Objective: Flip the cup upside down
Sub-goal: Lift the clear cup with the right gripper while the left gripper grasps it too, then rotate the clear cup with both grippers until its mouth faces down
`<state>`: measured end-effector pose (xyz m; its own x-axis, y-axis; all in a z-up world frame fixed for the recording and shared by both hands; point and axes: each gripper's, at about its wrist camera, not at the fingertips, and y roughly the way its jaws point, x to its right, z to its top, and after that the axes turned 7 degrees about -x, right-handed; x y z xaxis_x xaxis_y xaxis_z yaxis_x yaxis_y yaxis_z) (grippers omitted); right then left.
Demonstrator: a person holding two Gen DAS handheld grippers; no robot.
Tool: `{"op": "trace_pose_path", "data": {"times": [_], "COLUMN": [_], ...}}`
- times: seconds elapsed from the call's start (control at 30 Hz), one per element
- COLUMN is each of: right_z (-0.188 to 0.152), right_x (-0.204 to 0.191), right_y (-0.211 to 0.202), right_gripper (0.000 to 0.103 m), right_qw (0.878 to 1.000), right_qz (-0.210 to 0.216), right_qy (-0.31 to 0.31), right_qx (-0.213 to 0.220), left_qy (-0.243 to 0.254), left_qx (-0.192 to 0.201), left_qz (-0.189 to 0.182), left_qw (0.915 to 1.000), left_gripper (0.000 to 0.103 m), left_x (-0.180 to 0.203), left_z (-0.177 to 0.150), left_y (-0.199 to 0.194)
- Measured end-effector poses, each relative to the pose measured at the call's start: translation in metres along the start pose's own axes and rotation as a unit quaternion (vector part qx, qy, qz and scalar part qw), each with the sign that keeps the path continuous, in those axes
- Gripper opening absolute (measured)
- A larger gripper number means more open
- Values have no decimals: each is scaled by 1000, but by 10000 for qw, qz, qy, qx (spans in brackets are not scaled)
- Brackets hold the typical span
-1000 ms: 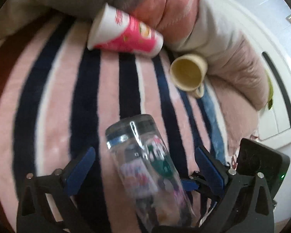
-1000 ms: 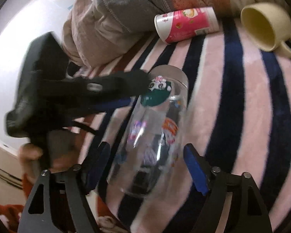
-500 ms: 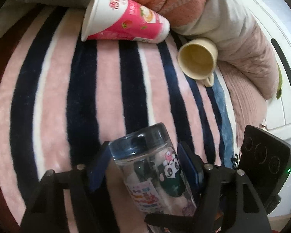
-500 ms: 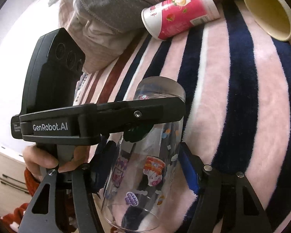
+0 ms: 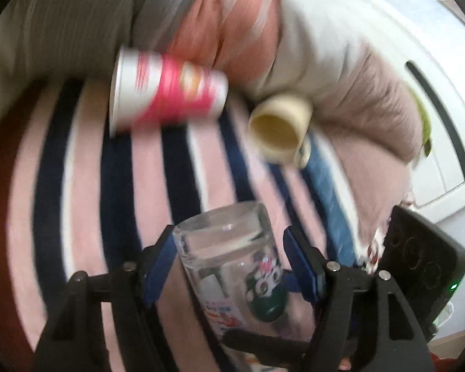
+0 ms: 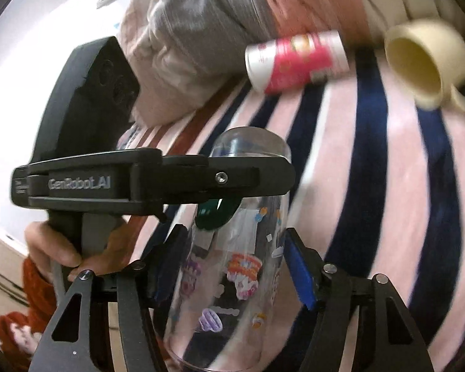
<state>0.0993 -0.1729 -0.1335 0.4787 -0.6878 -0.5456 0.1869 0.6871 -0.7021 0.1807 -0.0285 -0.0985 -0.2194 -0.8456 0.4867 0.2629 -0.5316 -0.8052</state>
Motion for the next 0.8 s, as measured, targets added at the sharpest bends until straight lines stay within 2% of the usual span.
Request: {"op": "trace_pose_path", "data": {"times": [0.1, 0.17, 0.23, 0.3, 0.4, 0.47, 0.53, 0.63, 0.8], "right_z": [29, 49, 59, 58, 41, 27, 25, 37, 64], "right_x": [-1, -4, -5, -1, 1, -6, -12, -25, -55], "right_y": [-7, -4, -3, 0, 10, 10, 6, 11, 48], "right_gripper": [57, 57, 56, 56, 56, 56, 56, 55, 55], "right_qw": [9989, 9962, 9917, 9897, 9883, 9835, 9824, 9831, 9800], "right_qz": [-136, -221, -418, -490, -538, -673, -691, -591, -642], "right_qy": [-279, -504, -813, -970, -1182, -1438, -1502, -1597, -1882], "right_qx": [345, 670, 899, 929, 795, 871, 864, 670, 16], "left_qy": [469, 985, 1175, 1072, 1086, 1060, 984, 1003, 864], "left_qx": [545, 787, 763, 568, 443, 607, 684, 799, 782], "left_qz": [-163, -184, -168, -286, -312, -527, -584, -447, 124], "left_qw": [9973, 9918, 9900, 9922, 9926, 9911, 9911, 9907, 9931], "left_gripper": [66, 66, 62, 62, 65, 66, 66, 66, 70], "left_x": [15, 27, 31, 25, 15, 9, 9, 6, -25], "left_z": [31, 44, 51, 49, 33, 24, 24, 22, 16], "left_y": [-25, -31, -27, -14, 0, -4, -9, -24, -37]}}
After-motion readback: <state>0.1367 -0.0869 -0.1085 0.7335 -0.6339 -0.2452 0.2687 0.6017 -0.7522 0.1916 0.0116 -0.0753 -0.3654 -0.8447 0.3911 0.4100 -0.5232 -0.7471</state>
